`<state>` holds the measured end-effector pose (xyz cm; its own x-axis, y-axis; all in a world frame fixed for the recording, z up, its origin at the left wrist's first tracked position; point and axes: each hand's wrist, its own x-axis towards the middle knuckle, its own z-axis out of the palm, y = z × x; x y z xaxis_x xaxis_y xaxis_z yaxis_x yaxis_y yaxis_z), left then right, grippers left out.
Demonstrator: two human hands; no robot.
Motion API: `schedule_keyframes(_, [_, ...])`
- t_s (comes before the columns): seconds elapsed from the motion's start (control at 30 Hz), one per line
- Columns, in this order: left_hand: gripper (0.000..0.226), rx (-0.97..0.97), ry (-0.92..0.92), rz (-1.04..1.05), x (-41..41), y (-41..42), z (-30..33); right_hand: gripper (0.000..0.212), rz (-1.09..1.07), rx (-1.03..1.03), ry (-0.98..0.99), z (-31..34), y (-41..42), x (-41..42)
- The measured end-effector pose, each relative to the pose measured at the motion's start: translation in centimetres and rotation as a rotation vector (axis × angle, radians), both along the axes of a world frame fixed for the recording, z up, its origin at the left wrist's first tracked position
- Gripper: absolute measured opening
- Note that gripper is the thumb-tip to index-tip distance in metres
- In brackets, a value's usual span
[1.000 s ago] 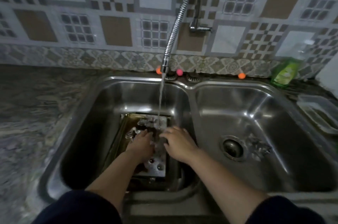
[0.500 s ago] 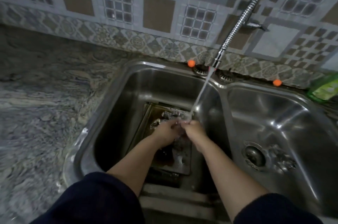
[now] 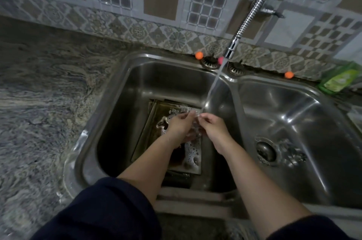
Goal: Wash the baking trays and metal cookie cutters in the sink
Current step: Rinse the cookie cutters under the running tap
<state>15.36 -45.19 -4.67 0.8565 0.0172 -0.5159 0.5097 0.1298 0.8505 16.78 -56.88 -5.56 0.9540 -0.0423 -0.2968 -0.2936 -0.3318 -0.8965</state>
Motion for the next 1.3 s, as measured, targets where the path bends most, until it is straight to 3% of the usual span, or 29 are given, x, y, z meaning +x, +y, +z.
schedule_keyframes(0.17, [0.028, -0.208, 0.004, -0.023, 0.1, 0.4, 0.0, 0.024, 0.099, -0.185, -0.071, 0.0, -0.1, -0.5])
schedule_keyframes(0.3, [0.026, -0.291, 0.03, 0.025, 0.1, 0.8, -0.2, 0.014, 0.08, -0.134, -0.098, 0.7, -0.1, 0.0])
schedule_keyframes(0.4, [0.032, -0.237, 0.008, -0.003, 0.0, 0.8, -0.3, 0.009, 0.087, -0.233, -0.153, 1.4, -0.3, 0.7])
schedule_keyframes(0.53, [0.035, 0.01, -0.072, -0.111, -0.1, 0.3, 0.3, 0.005, 0.168, -0.564, -0.284, 1.7, -0.6, 1.5])
schedule_keyframes(0.6, [0.033, 0.075, -0.093, -0.108, -0.1, 0.1, 0.7, 0.003, 0.166, -0.606, -0.306, 1.8, -0.7, 1.8])
schedule_keyframes(0.7, [0.026, 0.065, -0.128, -0.06, 0.1, -0.1, 1.0, 0.01, 0.084, -0.45, -0.25, 2.0, -0.7, 1.9])
schedule_keyframes(0.83, [0.026, 0.132, -0.249, -0.073, 0.2, -0.3, 0.8, 0.017, -0.025, 0.185, 0.05, 2.0, -1.1, 1.9])
schedule_keyframes(0.93, [0.042, 0.231, -0.307, -0.06, 0.3, -0.6, 0.7, 0.028, -0.017, 0.463, 0.087, 2.0, -1.8, 1.8])
schedule_keyframes(1.07, [0.052, 0.215, -0.381, -0.032, 0.3, -1.4, 1.3, 0.025, 0.106, 0.449, 0.052, 2.3, -2.3, 1.7])
schedule_keyframes(1.17, [0.045, 0.188, -0.498, -0.034, 0.3, -3.1, 2.0, 0.024, 0.065, 0.299, -0.083, 3.1, -3.7, 1.9])
schedule_keyframes(1.23, [0.046, 0.284, -0.557, -0.064, 0.3, -4.9, 2.3, 0.027, -0.014, 0.234, -0.151, 4.1, -5.6, 2.0])
schedule_keyframes(1.3, [0.042, 0.5, -0.595, -0.153, 0.7, -7.1, 2.1, 0.027, -0.064, 0.212, -0.151, 4.8, -8.5, 2.1])
